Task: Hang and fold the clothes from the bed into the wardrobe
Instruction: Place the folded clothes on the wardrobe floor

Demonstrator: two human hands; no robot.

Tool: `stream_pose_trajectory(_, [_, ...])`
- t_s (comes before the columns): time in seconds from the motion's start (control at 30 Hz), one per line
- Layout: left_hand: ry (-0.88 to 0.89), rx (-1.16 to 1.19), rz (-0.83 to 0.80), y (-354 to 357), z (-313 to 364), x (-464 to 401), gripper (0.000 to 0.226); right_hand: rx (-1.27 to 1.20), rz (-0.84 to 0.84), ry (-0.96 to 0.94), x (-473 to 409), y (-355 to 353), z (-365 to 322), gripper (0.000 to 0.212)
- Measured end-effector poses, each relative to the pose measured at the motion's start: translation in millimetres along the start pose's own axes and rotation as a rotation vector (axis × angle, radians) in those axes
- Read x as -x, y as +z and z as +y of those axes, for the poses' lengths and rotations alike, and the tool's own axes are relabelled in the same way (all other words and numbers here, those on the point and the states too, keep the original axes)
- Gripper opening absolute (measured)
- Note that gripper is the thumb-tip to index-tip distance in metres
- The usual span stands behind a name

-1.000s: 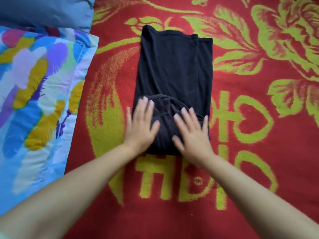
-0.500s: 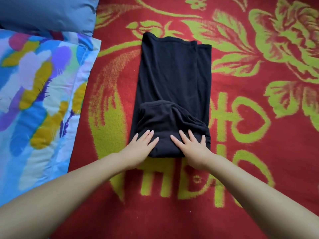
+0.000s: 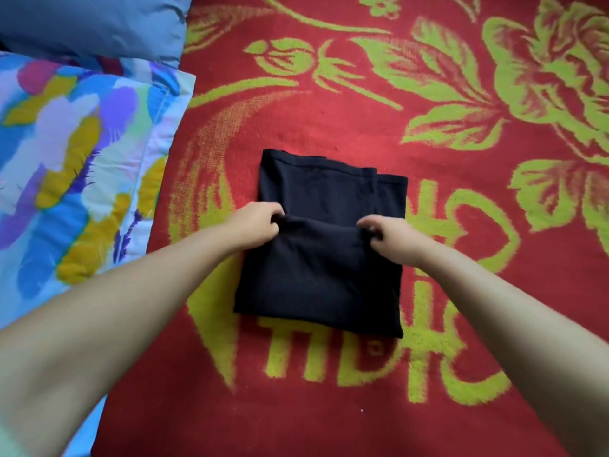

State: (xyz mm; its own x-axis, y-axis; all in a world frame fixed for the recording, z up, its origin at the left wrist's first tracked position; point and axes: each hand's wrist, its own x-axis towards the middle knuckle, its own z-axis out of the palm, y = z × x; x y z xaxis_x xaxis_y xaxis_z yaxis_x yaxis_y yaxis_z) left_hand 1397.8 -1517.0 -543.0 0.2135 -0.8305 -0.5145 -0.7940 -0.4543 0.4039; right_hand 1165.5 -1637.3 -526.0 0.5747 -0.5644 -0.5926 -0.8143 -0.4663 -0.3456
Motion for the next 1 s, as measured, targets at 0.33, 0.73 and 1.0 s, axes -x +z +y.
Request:
stream_pose_trajectory(0.33, [0.175,-0.352,0.233,133.0,-10.4,62.3,0.065,0.362,0.306,-0.161,43.5,130.5,-3.0,0.056])
stream_pose_trajectory(0.73, [0.359,-0.564,0.039,110.8,-49.1,77.4,0.092,0.52,0.047,-0.187,64.5,130.7,26.7,0.097])
stream_pose_trajectory(1.0, [0.266,-0.309,-0.359,75.3,-23.9,109.9,0.077,0.309,-0.499,-0.149,97.8,67.5,-10.7,0.097])
